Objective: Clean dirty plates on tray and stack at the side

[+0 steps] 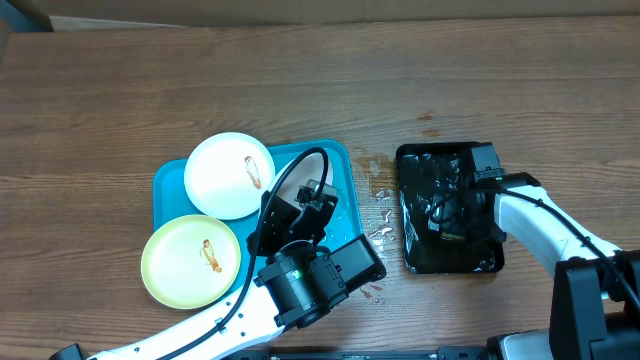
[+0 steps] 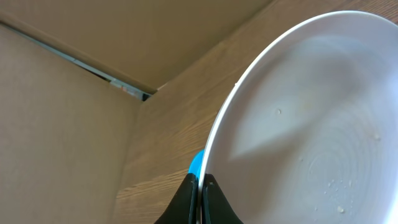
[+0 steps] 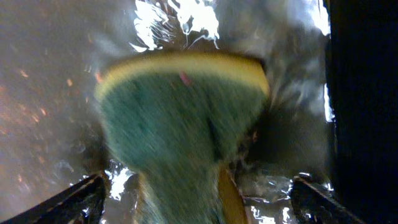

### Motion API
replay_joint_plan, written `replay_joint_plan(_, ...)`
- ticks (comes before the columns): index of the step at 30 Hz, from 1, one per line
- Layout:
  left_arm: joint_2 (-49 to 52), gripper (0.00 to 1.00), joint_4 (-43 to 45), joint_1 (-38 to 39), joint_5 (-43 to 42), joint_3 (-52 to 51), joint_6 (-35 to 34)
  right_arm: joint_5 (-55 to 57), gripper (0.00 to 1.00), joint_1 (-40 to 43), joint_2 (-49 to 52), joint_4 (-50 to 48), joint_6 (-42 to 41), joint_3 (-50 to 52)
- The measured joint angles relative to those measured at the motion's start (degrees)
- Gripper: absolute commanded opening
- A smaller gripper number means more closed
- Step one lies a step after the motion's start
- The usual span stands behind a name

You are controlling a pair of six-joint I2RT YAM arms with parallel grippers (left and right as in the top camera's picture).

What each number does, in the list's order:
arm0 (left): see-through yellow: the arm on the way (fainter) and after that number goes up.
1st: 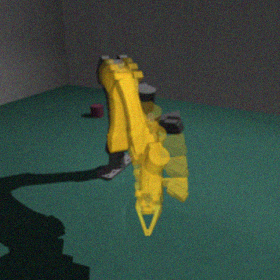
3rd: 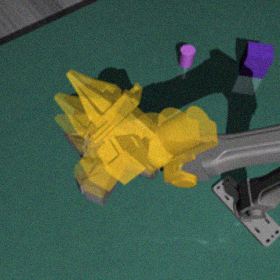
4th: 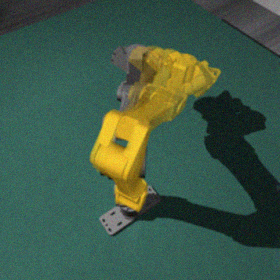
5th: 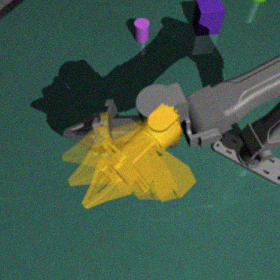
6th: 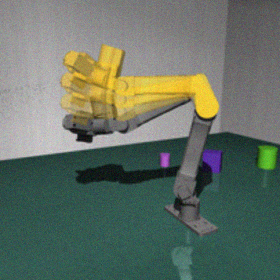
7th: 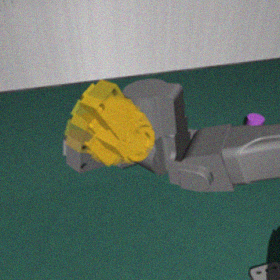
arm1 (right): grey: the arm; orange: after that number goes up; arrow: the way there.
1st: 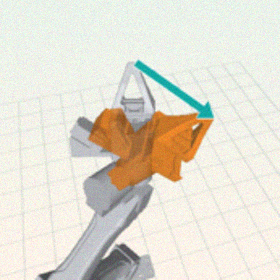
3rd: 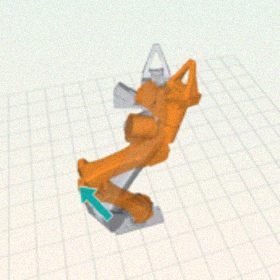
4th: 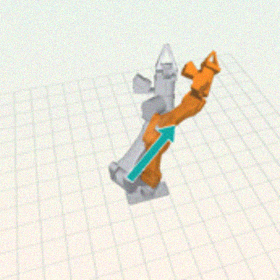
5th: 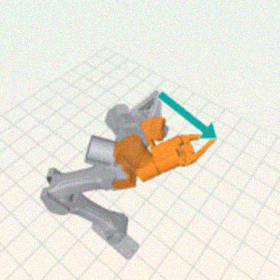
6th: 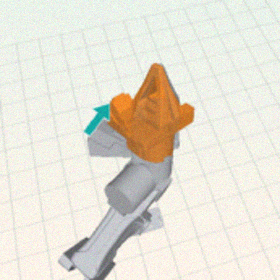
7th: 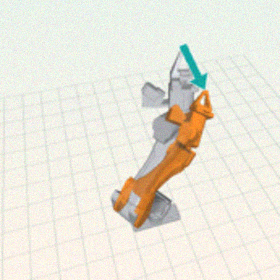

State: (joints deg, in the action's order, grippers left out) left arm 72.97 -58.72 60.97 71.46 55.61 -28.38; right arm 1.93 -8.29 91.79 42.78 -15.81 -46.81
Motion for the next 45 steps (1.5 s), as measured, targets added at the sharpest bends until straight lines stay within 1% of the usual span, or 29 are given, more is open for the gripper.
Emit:
replay_joint_plan(1,0.0,0.04,0.0,0.0,0.0,0.0,0.0,0.0,0.97,0.0,0.0,1.0,0.0,0.0)
replay_joint_plan(2,0.0,0.04,0.0,0.0,0.1,0.0,0.0,0.0,0.84,0.0,0.0,1.8,-0.1,0.0)
replay_joint_plan(3,0.0,0.04,0.0,0.0,0.2,0.0,0.0,0.0,0.45,0.0,0.0,2.3,-0.1,0.0)
replay_joint_plan(4,0.0,0.04,0.0,0.0,0.4,0.0,0.0,0.0,0.11,0.0,0.0,2.6,-0.3,0.0)
replay_joint_plan(5,0.0,0.04,0.0,0.0,0.6,0.0,0.0,-0.1,0.04,0.0,0.0,3.0,-0.1,0.0)
replay_joint_plan(6,0.0,0.04,0.0,0.0,0.8,0.0,0.0,-0.2,0.04,0.0,0.0,3.1,0.0,0.0)
replay_joint_plan(7,0.0,0.05,0.0,0.0,0.9,0.0,-0.1,-0.2,0.20,0.0,0.0,3.1,-0.1,0.0)
replay_joint_plan(8,0.0,0.05,0.0,0.0,1.1,0.0,-0.2,-0.2,0.50,0.0,0.0,3.1,-0.1,0.0)
replay_joint_plan(9,0.0,0.05,0.0,-0.3,1.1,0.0,-0.7,-0.2,0.66,0.0,0.1,2.9,-0.4,0.0)
replay_joint_plan(11,0.0,0.04,0.2,-1.7,0.7,0.0,-2.9,-0.3,0.70,0.0,0.1,2.6,-0.5,0.0)
replay_joint_plan(12,0.0,0.04,0.2,-2.9,0.2,0.0,-3.8,-0.3,0.75,0.0,0.1,2.6,-0.2,0.0)
replay_joint_plan(13,0.0,0.04,0.4,-4.8,-0.8,0.0,-5.0,-0.3,0.78,0.0,0.1,2.5,-0.2,0.0)
replay_joint_plan(16,0.0,0.04,1.9,-12.4,-5.6,0.0,-7.6,-0.3,0.85,0.0,0.1,2.1,-0.5,0.0)
replay_joint_plan(20,0.0,0.04,6.9,-29.2,-16.2,0.0,-8.9,-0.2,0.90,0.0,0.1,1.4,-0.5,0.0)
replay_joint_plan(24,0.0,0.04,11.9,-48.4,-32.2,1.3,-5.8,-0.2,0.98,0.0,0.1,0.9,-0.5,0.0)
replay_joint_plan(26,0.0,0.04,14.9,-59.6,-42.6,3.0,-2.9,-0.2,1.00,0.0,0.1,0.7,-0.5,0.0)
replay_joint_plan(28,0.0,0.04,18.0,-69.2,-51.4,4.3,-1.1,-0.2,1.00,0.0,0.1,0.6,-0.5,0.0)
replay_joint_plan(30,0.0,0.04,20.1,-78.6,-58.9,5.1,0.2,-0.2,1.00,0.0,0.1,0.5,-0.5,0.0)
replay_joint_plan(33,1.0,0.04,20.6,-91.0,-65.6,5.4,0.4,-0.2,1.00,0.0,0.1,0.3,-0.4,0.0)
replay_joint_plan(37,6.6,0.04,22.7,-100.9,-69.8,5.5,-1.2,-0.1,1.00,0.0,0.1,0.3,-0.5,0.0)
replay_joint_plan(45,21.3,0.04,32.6,-107.4,-72.0,5.4,-1.6,-0.1,1.00,0.0,0.1,0.1,-0.5,0.0)
